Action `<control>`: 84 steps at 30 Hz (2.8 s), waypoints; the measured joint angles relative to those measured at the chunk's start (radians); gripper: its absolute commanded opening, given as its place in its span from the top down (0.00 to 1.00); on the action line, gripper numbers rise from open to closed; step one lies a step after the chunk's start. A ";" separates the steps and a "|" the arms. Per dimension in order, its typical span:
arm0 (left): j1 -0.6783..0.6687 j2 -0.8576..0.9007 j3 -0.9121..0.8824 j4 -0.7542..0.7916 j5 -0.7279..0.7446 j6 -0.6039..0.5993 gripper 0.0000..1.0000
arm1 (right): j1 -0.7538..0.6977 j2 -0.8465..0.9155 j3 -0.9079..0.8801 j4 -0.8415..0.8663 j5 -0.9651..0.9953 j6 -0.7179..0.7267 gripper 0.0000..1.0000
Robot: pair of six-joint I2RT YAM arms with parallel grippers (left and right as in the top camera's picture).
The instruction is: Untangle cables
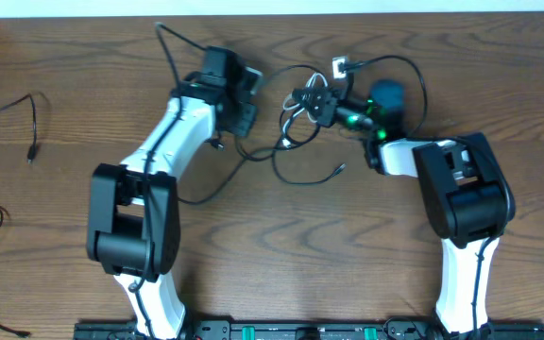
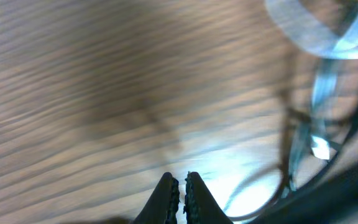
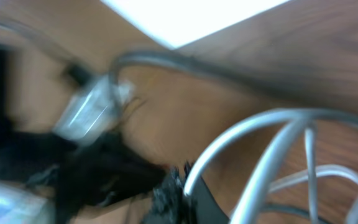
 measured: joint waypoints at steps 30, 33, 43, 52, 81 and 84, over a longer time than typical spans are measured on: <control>0.123 0.000 -0.011 -0.088 -0.172 0.000 0.92 | -0.286 -0.010 0.081 0.462 -0.040 0.667 0.99; 0.129 0.000 -0.011 -0.098 -0.214 0.000 0.93 | -0.320 -0.010 0.132 0.462 -0.029 0.678 0.99; 0.278 0.000 -0.011 -0.126 -0.259 0.000 0.93 | -0.401 -0.010 0.190 0.462 -0.028 0.725 0.99; 0.414 0.000 -0.011 -0.151 -0.243 0.000 0.93 | -0.423 -0.010 0.190 0.462 -0.030 0.736 0.99; 0.584 0.000 -0.013 -0.122 -0.176 -0.083 0.92 | -0.513 -0.010 0.198 0.262 -0.114 0.737 0.86; 0.563 0.000 -0.013 -0.121 -0.154 -0.083 0.93 | -0.484 -0.011 0.202 0.056 -0.182 0.665 0.26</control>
